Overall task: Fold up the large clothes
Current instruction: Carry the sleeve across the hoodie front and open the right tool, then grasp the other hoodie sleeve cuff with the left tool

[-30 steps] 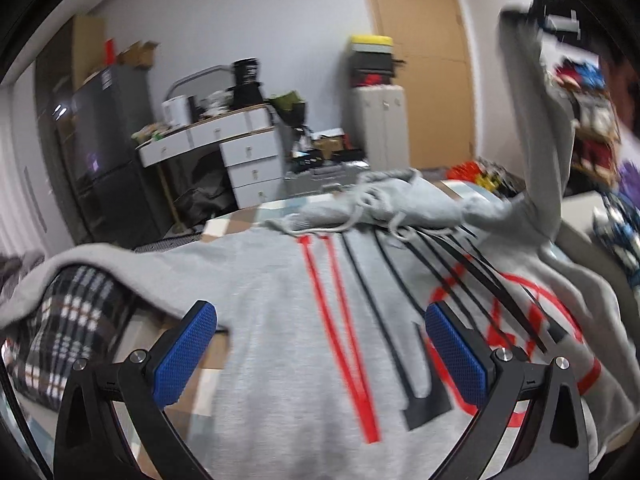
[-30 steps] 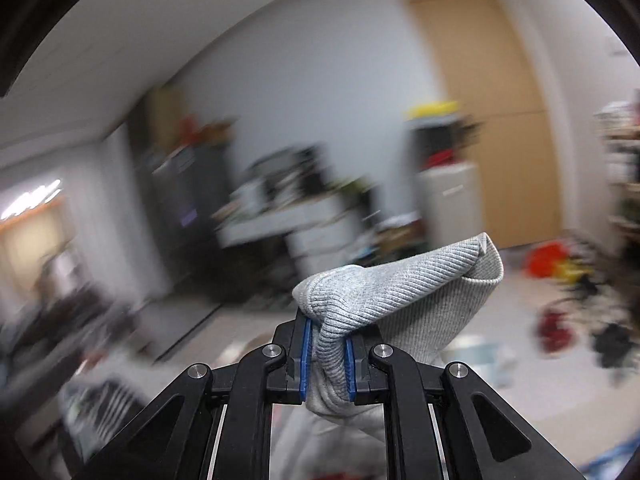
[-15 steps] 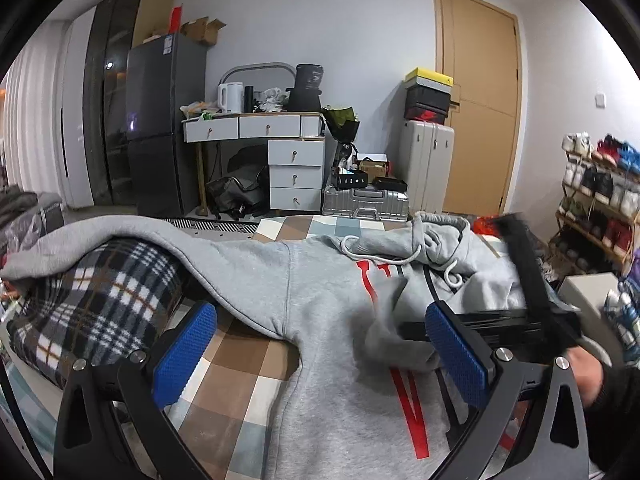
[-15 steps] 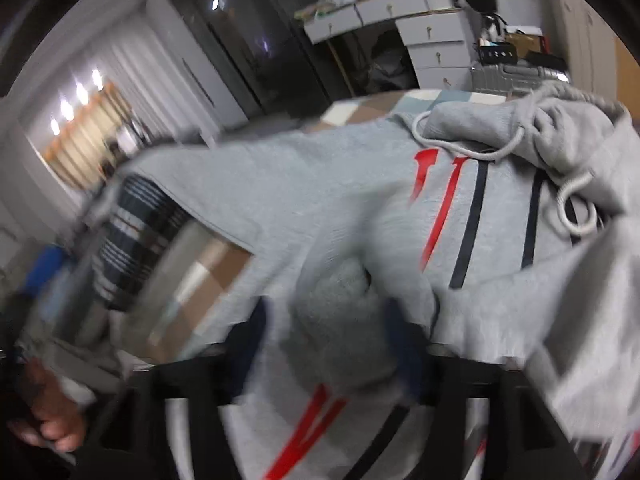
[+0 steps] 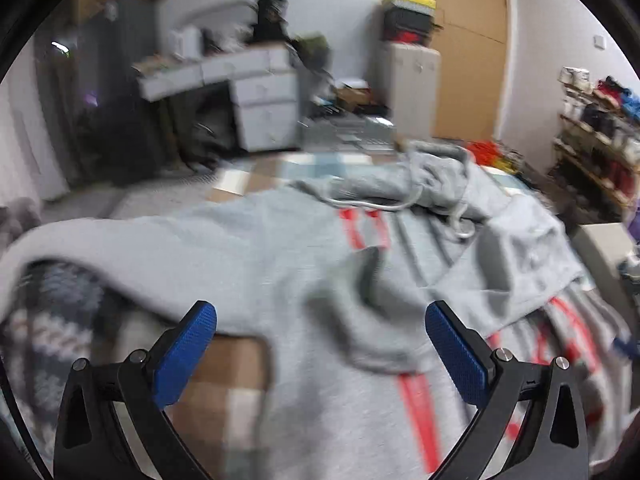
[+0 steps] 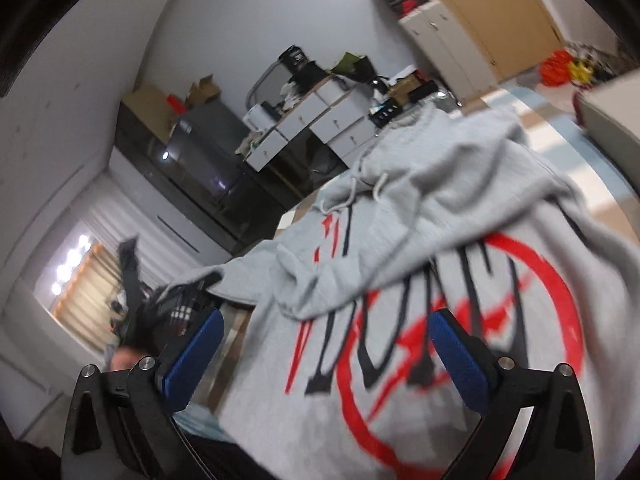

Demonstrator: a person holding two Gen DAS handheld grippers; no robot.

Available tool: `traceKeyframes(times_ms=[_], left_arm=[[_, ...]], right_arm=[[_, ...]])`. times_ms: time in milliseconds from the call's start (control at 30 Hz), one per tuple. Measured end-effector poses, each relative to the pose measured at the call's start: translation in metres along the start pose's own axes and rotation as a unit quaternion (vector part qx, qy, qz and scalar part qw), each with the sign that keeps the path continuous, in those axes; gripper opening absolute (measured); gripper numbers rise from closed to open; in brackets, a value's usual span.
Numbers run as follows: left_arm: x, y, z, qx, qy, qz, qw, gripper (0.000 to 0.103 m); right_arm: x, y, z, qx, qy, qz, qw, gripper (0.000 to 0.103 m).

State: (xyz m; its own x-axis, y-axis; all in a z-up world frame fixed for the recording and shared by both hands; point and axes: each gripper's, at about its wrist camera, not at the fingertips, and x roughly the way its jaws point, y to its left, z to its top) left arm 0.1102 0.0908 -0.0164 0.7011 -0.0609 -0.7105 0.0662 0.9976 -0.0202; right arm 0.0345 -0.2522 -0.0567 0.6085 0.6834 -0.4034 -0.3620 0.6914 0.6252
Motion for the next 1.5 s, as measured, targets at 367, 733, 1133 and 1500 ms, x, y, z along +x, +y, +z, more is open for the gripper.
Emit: traceKeyframes(times_ms=[367,733,1133,1500], left_arm=[[0.102,-0.039,0.029,0.058,0.154,-0.063,0.9844,0.099],[0.094,-0.004,0.041,-0.032,0.147,-0.090,0.9846,0.003],[0.112,0.101,0.055,-0.316,0.089,-0.028,0.9441,0.003],[0.079,0.095,0.055,-0.249,0.092,0.016,0.9640,0.034]], right_arm=[[-0.023,-0.002,0.005,-0.013,-0.015,0.049,0.999,0.103],[-0.021,-0.007,0.004,-0.006,-0.009,0.058,0.998,0.103],[-0.011,-0.010,0.000,-0.007,0.003,0.041,0.999,0.103],[-0.005,-0.013,-0.001,0.004,0.014,0.041,0.999,0.103]])
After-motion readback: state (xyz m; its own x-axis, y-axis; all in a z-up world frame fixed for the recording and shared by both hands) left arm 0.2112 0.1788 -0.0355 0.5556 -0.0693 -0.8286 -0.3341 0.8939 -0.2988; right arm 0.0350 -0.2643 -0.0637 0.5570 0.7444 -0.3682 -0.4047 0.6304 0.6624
